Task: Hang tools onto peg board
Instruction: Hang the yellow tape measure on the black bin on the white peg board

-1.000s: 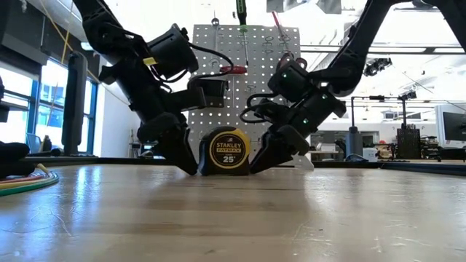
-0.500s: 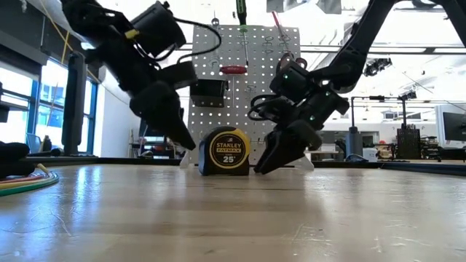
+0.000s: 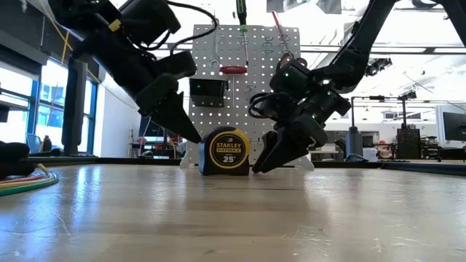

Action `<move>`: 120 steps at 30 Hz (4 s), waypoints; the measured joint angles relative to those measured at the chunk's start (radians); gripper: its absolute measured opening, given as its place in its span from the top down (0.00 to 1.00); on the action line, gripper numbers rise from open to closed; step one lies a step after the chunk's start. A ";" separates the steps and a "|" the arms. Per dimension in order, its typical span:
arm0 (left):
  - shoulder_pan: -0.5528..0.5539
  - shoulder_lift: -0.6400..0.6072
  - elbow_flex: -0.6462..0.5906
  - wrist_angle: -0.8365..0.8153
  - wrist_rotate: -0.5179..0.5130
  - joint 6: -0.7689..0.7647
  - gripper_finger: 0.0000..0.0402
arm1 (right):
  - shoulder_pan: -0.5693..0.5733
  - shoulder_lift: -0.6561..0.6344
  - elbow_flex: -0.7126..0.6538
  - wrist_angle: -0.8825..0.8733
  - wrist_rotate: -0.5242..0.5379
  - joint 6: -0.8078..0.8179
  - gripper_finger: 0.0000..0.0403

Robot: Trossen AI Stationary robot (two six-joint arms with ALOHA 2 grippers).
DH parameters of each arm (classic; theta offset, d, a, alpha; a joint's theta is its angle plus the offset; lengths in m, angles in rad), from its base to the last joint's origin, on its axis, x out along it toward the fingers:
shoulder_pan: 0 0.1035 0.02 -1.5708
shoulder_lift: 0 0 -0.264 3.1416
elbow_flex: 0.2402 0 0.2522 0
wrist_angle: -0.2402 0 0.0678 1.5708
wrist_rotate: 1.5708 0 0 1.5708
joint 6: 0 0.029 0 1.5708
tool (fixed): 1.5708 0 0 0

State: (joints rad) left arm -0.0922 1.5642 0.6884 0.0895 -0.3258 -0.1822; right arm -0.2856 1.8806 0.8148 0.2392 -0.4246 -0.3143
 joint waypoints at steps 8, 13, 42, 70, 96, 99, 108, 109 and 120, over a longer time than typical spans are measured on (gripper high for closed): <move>-0.023 0.000 0.000 0.030 -0.057 0.000 0.42 | 0.015 -0.064 0.000 0.035 0.003 -0.010 0.46; -0.023 0.000 0.000 0.037 -0.068 0.000 0.34 | 0.030 -0.081 0.001 0.047 0.007 -0.027 0.44; -0.009 0.148 0.002 0.215 -0.088 -0.016 0.27 | 0.090 -0.019 0.004 0.222 0.088 -0.005 0.30; 0.016 0.062 0.039 0.028 -0.178 0.084 0.48 | 0.095 -0.002 0.140 0.071 0.168 -0.038 0.46; 0.175 -0.369 0.202 -0.323 -0.194 0.405 0.49 | 0.054 -0.133 0.548 -0.337 0.316 -0.147 0.46; 0.196 -0.371 0.233 -0.351 -0.206 0.419 0.49 | 0.042 -0.132 0.579 -0.354 0.336 -0.150 0.46; 0.259 -0.371 0.290 -0.361 -0.196 0.438 0.52 | -0.009 -0.132 0.640 -0.379 0.336 -0.127 0.46; 0.266 -0.370 0.293 -0.360 -0.184 0.438 0.53 | -0.014 -0.132 0.641 -0.383 0.325 -0.122 0.46; 0.293 -0.370 0.296 -0.377 -0.076 0.389 0.57 | -0.028 -0.132 0.642 -0.426 0.283 -0.098 0.46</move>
State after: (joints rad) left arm 0.2005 1.1938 0.9844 -0.2873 -0.4020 0.2068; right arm -0.3138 1.7489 1.4567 -0.1869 -0.1419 -0.4119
